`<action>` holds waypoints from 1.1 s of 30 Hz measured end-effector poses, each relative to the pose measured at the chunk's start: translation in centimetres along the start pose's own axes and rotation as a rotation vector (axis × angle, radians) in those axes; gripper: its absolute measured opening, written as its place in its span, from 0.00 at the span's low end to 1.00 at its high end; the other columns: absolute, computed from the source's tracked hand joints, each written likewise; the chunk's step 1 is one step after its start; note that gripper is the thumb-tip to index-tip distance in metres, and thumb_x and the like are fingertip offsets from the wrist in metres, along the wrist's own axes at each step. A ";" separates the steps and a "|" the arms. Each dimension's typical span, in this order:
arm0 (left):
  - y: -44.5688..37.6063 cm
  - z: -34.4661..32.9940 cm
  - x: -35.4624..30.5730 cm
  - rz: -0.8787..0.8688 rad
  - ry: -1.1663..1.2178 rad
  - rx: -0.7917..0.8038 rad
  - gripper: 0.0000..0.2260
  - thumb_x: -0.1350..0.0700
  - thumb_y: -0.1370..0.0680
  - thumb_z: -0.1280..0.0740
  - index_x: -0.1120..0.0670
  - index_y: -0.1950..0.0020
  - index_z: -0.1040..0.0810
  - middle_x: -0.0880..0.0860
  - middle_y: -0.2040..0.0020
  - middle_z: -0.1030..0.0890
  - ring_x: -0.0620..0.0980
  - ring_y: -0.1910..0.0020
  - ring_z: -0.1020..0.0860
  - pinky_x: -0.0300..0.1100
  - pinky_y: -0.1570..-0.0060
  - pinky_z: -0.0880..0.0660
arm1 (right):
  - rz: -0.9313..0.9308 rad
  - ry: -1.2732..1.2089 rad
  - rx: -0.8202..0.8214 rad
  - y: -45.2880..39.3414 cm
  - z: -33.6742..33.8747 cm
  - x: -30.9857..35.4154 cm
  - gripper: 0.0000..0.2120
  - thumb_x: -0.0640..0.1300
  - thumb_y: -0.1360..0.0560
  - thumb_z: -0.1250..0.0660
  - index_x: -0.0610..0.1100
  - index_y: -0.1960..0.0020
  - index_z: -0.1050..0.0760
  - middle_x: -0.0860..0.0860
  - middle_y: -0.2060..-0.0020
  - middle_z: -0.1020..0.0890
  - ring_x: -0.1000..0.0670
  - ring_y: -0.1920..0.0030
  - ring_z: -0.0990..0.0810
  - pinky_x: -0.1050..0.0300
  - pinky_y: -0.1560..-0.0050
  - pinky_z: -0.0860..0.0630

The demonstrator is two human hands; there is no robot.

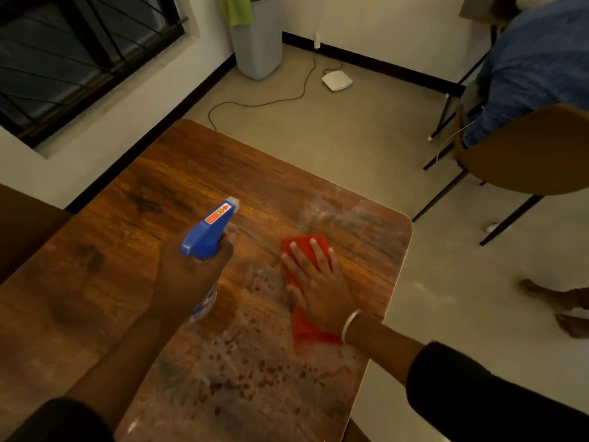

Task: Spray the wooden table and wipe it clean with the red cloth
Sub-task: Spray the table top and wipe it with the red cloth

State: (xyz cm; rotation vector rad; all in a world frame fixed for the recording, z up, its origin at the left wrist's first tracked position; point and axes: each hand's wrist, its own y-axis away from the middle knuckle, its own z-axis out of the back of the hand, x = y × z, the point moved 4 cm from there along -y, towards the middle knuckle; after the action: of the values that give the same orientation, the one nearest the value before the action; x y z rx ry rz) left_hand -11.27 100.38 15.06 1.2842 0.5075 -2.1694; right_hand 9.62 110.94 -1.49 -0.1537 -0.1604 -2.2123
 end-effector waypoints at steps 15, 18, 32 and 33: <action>-1.8 -0.7 -1.0 -0.070 0.125 -0.105 0.06 0.59 0.26 0.28 0.57 0.55 0.24 0.67 0.63 0.24 0.59 0.66 0.25 0.31 0.66 0.27 | 0.265 -0.039 0.040 2.4 -2.0 8.9 0.31 0.59 0.14 0.47 0.51 0.14 0.46 0.51 0.13 0.49 0.37 0.14 0.57 0.28 0.18 0.53; -1.6 -0.6 -0.9 -0.108 0.091 -0.129 0.11 0.58 0.26 0.28 0.45 0.59 0.28 0.54 0.68 0.25 0.45 0.70 0.24 0.27 0.67 0.28 | 0.275 -0.023 0.073 -2.2 -0.9 8.6 0.30 0.57 0.13 0.50 0.53 0.13 0.48 0.52 0.13 0.51 0.38 0.14 0.59 0.28 0.18 0.56; -3.9 -1.5 -1.1 -0.092 0.258 -0.210 0.12 0.58 0.24 0.28 0.66 0.50 0.24 0.69 0.60 0.22 0.68 0.63 0.22 0.60 0.60 0.22 | 0.010 -0.010 0.058 -0.8 0.3 3.3 0.31 0.58 0.14 0.49 0.51 0.13 0.48 0.49 0.14 0.48 0.37 0.14 0.55 0.29 0.19 0.49; -3.9 -1.9 -1.2 -0.099 0.262 -0.208 0.12 0.57 0.25 0.28 0.65 0.50 0.24 0.68 0.60 0.22 0.68 0.64 0.22 0.60 0.60 0.22 | -0.060 -0.005 0.065 -2.9 0.8 2.1 0.31 0.58 0.13 0.52 0.51 0.13 0.50 0.49 0.13 0.49 0.36 0.14 0.57 0.28 0.18 0.50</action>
State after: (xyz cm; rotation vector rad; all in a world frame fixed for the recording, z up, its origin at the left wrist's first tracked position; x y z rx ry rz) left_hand -12.05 104.82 15.38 1.4591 0.8948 -1.9727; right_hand 6.08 111.19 -0.51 -0.1201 -0.2430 -2.2632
